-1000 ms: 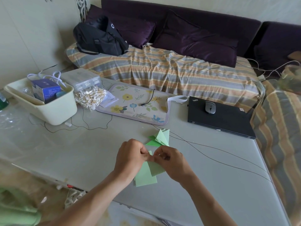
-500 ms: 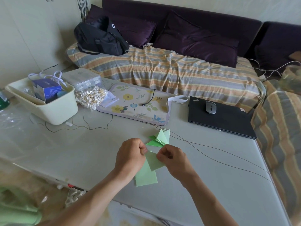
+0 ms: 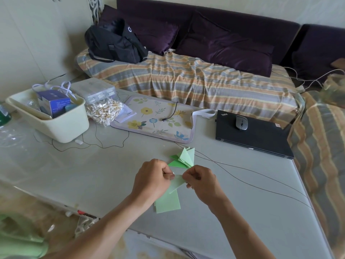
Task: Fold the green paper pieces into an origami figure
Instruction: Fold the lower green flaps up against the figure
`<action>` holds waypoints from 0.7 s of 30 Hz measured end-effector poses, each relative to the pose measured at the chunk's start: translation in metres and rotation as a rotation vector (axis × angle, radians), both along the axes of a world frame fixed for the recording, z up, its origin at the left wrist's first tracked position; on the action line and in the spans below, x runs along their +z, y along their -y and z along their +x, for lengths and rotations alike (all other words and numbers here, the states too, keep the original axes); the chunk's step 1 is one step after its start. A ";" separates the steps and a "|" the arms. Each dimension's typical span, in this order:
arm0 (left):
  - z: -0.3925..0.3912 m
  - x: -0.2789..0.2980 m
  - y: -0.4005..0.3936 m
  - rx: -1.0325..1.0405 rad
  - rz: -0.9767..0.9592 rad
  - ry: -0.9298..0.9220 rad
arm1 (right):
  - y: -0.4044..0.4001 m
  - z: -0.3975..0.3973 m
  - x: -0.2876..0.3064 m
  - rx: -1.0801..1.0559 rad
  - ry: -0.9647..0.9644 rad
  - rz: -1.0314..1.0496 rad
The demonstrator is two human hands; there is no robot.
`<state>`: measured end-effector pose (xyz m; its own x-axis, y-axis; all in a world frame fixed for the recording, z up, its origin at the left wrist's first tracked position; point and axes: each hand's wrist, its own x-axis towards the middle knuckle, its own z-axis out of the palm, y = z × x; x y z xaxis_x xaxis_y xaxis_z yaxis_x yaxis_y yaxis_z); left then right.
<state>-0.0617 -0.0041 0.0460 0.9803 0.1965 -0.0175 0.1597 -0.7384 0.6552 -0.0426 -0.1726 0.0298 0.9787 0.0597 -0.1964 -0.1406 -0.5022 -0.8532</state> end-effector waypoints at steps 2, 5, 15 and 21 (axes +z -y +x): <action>0.001 -0.001 0.000 -0.013 0.005 -0.011 | 0.000 0.000 -0.001 0.008 0.006 -0.036; 0.001 -0.002 -0.002 -0.104 0.030 -0.035 | 0.001 0.000 0.000 0.031 0.011 -0.025; 0.004 -0.007 0.000 -0.060 -0.141 -0.099 | -0.005 0.001 0.000 0.021 -0.022 0.188; 0.000 -0.005 0.007 -0.125 -0.189 -0.148 | -0.004 0.003 -0.001 0.015 0.009 0.217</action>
